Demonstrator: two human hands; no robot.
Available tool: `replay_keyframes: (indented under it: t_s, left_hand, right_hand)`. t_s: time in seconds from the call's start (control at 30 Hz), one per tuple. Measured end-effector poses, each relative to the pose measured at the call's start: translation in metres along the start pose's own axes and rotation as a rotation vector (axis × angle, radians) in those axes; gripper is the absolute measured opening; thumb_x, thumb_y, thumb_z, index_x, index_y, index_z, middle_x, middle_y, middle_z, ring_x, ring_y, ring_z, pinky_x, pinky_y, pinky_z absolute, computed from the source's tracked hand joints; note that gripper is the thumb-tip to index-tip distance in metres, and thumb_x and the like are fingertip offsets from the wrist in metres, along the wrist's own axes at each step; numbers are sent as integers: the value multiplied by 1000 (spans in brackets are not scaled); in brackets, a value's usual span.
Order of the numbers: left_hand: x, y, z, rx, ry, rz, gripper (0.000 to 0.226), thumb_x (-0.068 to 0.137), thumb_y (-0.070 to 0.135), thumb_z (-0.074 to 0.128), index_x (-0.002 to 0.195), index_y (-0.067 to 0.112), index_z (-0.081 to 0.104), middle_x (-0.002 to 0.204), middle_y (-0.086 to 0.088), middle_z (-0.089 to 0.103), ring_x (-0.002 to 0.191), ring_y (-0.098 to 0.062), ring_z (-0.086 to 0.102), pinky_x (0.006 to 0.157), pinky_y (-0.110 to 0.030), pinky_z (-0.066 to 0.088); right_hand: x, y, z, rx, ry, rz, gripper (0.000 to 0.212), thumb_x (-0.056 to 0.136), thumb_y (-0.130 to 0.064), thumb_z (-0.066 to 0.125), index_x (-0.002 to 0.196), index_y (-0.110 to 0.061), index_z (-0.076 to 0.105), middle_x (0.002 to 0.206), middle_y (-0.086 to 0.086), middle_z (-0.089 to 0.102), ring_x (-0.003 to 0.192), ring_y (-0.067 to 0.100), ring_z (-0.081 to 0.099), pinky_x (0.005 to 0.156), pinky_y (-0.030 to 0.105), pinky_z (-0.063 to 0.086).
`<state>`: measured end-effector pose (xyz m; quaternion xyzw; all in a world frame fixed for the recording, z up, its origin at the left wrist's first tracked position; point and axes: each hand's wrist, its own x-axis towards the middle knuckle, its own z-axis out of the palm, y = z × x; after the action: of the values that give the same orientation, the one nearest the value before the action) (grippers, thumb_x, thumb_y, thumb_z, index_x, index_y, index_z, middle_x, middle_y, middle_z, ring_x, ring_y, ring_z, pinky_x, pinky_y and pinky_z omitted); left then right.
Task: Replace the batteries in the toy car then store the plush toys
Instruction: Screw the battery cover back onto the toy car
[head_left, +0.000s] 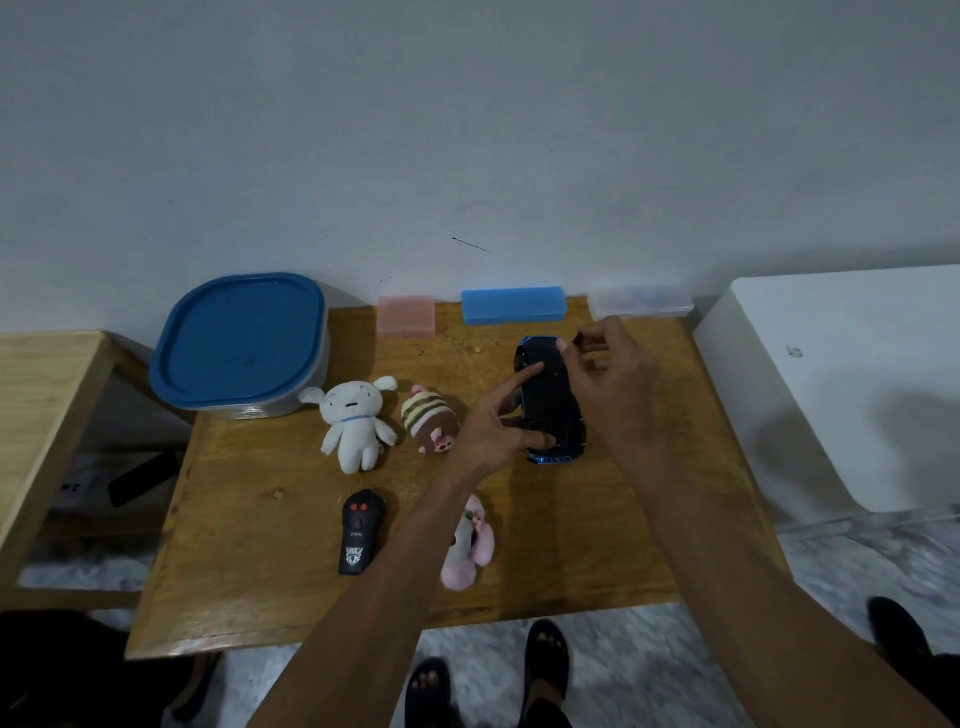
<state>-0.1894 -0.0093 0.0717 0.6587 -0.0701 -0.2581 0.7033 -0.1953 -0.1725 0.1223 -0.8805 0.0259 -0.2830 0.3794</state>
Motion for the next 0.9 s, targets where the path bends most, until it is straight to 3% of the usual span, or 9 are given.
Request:
replay_keyframes:
  t_s: [0.13, 0.27, 0.47, 0.57, 0.63, 0.67, 0.73, 0.8, 0.9]
  left_hand:
    - [-2, -2, -2, -3, -9, 5, 94, 68, -7, 83, 140, 45, 53, 139, -7, 60, 129, -32, 56, 93, -58, 56]
    - [-1, -1, -1, 3, -13, 15, 95, 68, -9, 83, 144, 39, 51, 140, -8, 59, 132, -27, 54, 94, -56, 56]
    - [-2, 3, 5, 89, -7, 22, 93, 71, -2, 86, 144, 43, 49, 144, -6, 50, 126, -26, 56, 96, -49, 57]
    - [-2, 8, 6, 222, -31, 36, 89, 73, 11, 87, 141, 52, 48, 139, -4, 44, 125, -25, 50, 95, -32, 56]
    - [-4, 9, 8, 279, -17, 31, 86, 76, 11, 84, 141, 52, 47, 129, -4, 42, 118, -23, 48, 85, -13, 48]
    - [-5, 9, 9, 299, 0, 33, 85, 77, 11, 83, 141, 53, 45, 127, -5, 41, 117, -23, 47, 82, -11, 45]
    - [-5, 6, 13, 293, 17, 45, 84, 78, 16, 80, 142, 55, 43, 130, -7, 40, 120, -24, 45, 90, -21, 50]
    - [-4, 4, 18, 262, -3, 61, 84, 77, 22, 75, 145, 57, 39, 145, -6, 38, 129, -27, 44, 101, -43, 53]
    - [-1, 0, 27, 176, -1, 56, 95, 83, 5, 69, 153, 53, 25, 160, 6, 29, 136, -24, 45, 99, -40, 55]
  right_hand:
    - [-3, 1, -1, 7, -19, 2, 16, 95, -11, 64, 110, -6, 64, 101, 5, 71, 90, 13, 69, 74, 21, 59]
    - [0, 0, -1, 10, -21, 35, 26, 95, -12, 64, 121, -10, 63, 99, -1, 69, 88, 4, 63, 75, 5, 48]
    - [2, 3, -1, 58, 33, 109, 20, 92, -16, 70, 111, -11, 67, 93, -3, 68, 80, -3, 59, 70, 5, 46]
    - [7, 5, -8, 137, 137, 190, 17, 91, -16, 71, 108, -13, 67, 84, -11, 63, 79, -5, 60, 66, 8, 46]
    - [12, 9, -15, 167, 191, 227, 17, 91, -15, 71, 107, -13, 67, 82, -12, 62, 78, -1, 60, 65, 13, 49]
    - [14, 11, -18, 183, 206, 247, 17, 91, -15, 71, 107, -14, 67, 83, -11, 62, 78, 3, 60, 65, 15, 50]
    - [17, 14, -22, 206, 226, 275, 17, 91, -13, 71, 107, -14, 67, 84, -6, 63, 80, 11, 62, 64, 14, 50]
    - [18, 19, -26, 210, 243, 285, 16, 90, -12, 71, 106, -17, 67, 83, -5, 64, 79, 14, 62, 63, 12, 49]
    - [17, 26, -28, 231, 257, 331, 16, 90, -13, 71, 105, -16, 68, 82, -8, 63, 77, 11, 61, 63, 13, 49]
